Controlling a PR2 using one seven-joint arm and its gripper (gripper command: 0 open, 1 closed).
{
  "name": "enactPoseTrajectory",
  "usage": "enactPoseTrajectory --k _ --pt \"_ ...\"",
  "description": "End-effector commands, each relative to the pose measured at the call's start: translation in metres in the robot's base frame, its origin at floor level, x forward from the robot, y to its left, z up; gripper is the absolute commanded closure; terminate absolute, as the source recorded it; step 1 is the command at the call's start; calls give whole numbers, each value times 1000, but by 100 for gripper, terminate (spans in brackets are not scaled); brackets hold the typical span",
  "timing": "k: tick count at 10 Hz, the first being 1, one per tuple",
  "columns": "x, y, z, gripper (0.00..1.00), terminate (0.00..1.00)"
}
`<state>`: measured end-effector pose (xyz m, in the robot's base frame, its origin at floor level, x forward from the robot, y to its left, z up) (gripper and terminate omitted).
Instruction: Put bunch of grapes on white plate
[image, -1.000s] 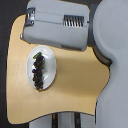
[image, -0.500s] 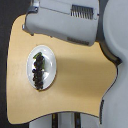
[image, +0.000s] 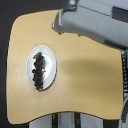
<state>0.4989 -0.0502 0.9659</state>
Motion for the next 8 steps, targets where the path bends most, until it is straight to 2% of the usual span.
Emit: enactPoseTrajectory --k 1,4,8 --pt "3 -146 14 0 0" --pt "17 -198 17 0 0" --pt "7 -245 5 0 0"
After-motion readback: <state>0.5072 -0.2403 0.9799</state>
